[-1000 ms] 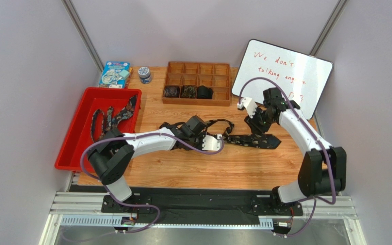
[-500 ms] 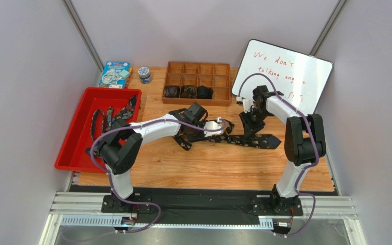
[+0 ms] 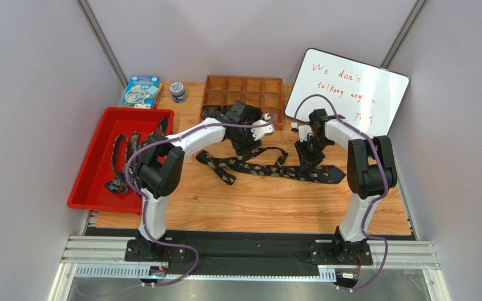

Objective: Roll the ties
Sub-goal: Flatten out the tie at the center of the board.

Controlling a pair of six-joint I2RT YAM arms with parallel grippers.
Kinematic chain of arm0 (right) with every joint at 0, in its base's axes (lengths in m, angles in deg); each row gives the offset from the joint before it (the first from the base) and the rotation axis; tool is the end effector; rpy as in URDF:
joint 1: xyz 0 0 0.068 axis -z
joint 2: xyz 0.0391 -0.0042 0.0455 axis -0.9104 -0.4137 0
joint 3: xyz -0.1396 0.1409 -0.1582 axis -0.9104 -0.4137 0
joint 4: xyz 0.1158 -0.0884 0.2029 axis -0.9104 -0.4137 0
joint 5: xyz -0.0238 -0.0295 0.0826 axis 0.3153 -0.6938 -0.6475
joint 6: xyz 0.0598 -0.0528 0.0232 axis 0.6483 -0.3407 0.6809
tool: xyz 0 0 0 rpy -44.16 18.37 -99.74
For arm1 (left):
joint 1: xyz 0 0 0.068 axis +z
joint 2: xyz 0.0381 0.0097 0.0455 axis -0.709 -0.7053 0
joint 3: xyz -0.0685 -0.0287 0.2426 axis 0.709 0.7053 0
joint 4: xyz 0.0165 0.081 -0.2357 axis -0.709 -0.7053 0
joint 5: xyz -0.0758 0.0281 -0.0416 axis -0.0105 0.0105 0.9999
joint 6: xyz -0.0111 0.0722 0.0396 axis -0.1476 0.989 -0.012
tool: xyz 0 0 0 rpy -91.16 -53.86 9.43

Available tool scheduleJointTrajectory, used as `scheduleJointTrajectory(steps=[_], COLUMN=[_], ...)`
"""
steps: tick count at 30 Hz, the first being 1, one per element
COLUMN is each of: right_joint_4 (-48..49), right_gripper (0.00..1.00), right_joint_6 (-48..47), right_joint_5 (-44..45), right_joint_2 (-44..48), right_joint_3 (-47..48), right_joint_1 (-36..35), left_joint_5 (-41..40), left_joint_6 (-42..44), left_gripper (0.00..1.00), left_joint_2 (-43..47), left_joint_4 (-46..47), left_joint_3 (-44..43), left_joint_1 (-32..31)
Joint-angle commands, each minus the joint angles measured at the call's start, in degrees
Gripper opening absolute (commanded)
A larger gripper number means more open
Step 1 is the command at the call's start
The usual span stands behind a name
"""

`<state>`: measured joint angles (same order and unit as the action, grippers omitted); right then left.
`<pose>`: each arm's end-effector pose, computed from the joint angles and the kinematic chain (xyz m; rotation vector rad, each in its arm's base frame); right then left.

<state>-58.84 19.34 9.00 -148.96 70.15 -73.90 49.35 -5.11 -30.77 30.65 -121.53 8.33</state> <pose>0.3202 0.0693 0.1154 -0.6842 2.9695 0.4689 0.3374 -0.2730 0.1712 1.5143 2.0797 -0.3269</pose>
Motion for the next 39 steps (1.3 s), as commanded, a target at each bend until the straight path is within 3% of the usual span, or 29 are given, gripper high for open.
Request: scheduleJointTrajectory(steps=[1, 4, 8, 12, 18, 21, 29, 33, 39], right_joint_4=[2.3, 3.3, 4.3, 5.3, 6.1, 6.3, 7.3, 8.0, 8.7], right_gripper=[0.27, 0.25, 0.24, 0.24, 0.23, 0.22, 0.21, 0.21, 0.21], right_joint_6=[1.0, 0.8, 0.1, -1.1, -2.6, -2.8, -4.0, -4.6, -6.0], right_joint_5=[1.2, 2.2, 3.9, 6.3, 8.3, 8.7, 10.5, 11.3, 12.4], right_joint_2=[-0.6, -0.5, -0.7, -0.6, 0.6, 0.6, 1.0, 1.2, 1.9], right_joint_3=[-1.0, -1.9, -2.7, -3.7, -5.4, -5.6, -6.2, -6.7, -7.1], right_joint_1=[0.0, 0.0, -0.3, -0.3, -0.3, -0.4, -0.4, -0.4, -0.3], left_joint_5=[1.6, 1.2, -1.6, -5.3, -4.6, -3.6, -7.2, -8.3, -3.1], left_joint_6=[-1.6, -1.7, -1.4, -0.5, 1.2, 1.9, 3.5, 2.9, 5.1], left_gripper=[0.61, 0.66, 0.65, 0.42, 0.06, 0.0, 0.0, 0.0, 0.03], left_joint_2=[-4.3, -5.4, -5.8, -4.8, 0.3, 2.2, 5.6, 4.3, 1.6], left_joint_4=[-5.5, -6.9, -7.7, -10.5, -13.3, -16.1, -25.5, -34.4, -45.3], left_joint_3=[-3.7, -3.9, -3.0, -2.5, -1.4, -1.6, -2.3, -5.4, -9.6], left_joint_1=[-0.5, -0.5, -0.4, 0.5, 2.8, 3.2, 4.8, 6.7, 8.2])
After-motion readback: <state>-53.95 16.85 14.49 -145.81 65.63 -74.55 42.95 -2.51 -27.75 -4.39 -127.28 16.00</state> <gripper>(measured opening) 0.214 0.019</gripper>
